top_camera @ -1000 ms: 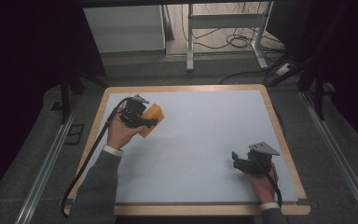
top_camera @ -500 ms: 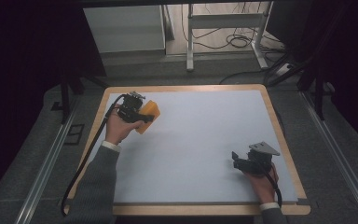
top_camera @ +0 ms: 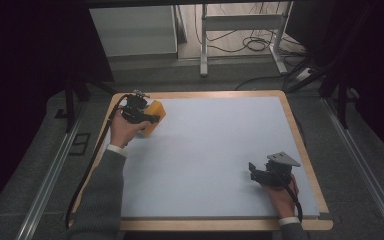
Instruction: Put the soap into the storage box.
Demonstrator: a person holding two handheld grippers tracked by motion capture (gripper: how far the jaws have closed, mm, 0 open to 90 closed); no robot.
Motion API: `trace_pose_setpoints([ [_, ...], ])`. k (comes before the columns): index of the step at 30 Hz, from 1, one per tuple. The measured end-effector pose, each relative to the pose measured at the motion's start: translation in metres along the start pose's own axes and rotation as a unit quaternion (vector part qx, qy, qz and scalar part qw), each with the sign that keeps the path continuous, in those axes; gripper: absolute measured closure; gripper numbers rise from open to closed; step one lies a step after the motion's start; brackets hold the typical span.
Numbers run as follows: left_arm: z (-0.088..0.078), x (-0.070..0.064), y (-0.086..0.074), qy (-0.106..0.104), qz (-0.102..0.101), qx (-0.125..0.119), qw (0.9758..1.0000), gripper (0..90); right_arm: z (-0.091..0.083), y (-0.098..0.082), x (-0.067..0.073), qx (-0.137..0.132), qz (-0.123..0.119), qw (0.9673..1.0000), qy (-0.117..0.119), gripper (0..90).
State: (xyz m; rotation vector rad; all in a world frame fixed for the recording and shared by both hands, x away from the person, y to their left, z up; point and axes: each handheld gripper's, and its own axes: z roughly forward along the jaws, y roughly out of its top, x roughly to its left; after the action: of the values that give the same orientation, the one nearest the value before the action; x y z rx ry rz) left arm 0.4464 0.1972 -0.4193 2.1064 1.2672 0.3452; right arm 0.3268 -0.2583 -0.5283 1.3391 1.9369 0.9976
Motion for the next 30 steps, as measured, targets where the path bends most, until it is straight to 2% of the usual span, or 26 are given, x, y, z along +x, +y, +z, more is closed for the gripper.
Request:
trace_pose_setpoints([
  [7, -0.001, 0.01, 0.005, 0.0, -0.012, -0.005, 0.9999, 61.2, 0.0, 0.0, 0.0, 0.0, 0.0, 1.0, -0.001, 10.1],
  [11, -0.001, 0.018, 0.006, 0.014, -0.031, -0.01, 0.9994, 61.2, 0.0, 0.0, 0.0, 0.0, 0.0, 1.0, -0.001, 10.1],
  [21, 0.006, 0.033, 0.007, 0.027, -0.046, 0.001, 0.9986, 61.3, 0.0, 0.0, 0.0, 0.0, 0.0, 1.0, -0.001, 10.1],
  [30, 0.014, 0.042, 0.007, 0.014, -0.063, 0.004, 0.9979, 61.2, 0.0, 0.0, 0.0, 0.0, 0.0, 1.0, -0.002, 10.1],
])
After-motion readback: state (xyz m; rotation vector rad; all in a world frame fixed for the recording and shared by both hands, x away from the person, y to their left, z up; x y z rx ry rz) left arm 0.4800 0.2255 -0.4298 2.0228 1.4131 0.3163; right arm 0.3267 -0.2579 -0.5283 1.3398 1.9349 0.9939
